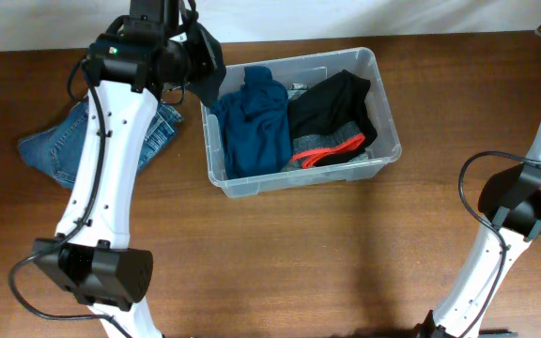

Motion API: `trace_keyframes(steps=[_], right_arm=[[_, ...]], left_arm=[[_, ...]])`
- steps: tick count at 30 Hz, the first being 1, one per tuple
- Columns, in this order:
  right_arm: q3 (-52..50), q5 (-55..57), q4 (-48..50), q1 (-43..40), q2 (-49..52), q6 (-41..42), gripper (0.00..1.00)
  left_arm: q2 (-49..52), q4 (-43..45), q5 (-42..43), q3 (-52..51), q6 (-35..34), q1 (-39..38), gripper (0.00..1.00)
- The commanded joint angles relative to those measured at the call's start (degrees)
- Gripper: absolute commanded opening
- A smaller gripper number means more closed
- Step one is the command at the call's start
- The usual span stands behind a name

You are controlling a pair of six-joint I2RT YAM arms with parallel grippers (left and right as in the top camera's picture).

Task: Pack container
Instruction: 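Lift and carry the black Nike shirt right into the container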

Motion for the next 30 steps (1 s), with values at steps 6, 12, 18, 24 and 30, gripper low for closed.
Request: trace_keyframes(steps=[6,12,18,24,30], right_arm=[[1.36,0.31,0.17,-0.04,-0.79,0.28,0.98],[1.36,0.31,0.17,-0.04,-0.79,0.28,0.98],[1.36,0.31,0.17,-0.04,-0.79,0.28,0.98],[1.36,0.31,0.17,-0.04,-0.79,0.28,0.98],[1.36,0.31,0.17,-0.04,-0.79,0.28,0.99]], left_arm=[[-0.04,1.4,0.98,1.38,0.76,-1.51,0.01],[-0.02,2.1,0.92,1.38,0.76,-3.61,0.01],[0.02,4.63,0.74,1.36,2.03,-6.62,0.01],[0.31,6.25,0.74,1.31,7.1,-10.97,0.01],[1.95,4.04,0.72,1.16,14.43,-16.48,0.01]])
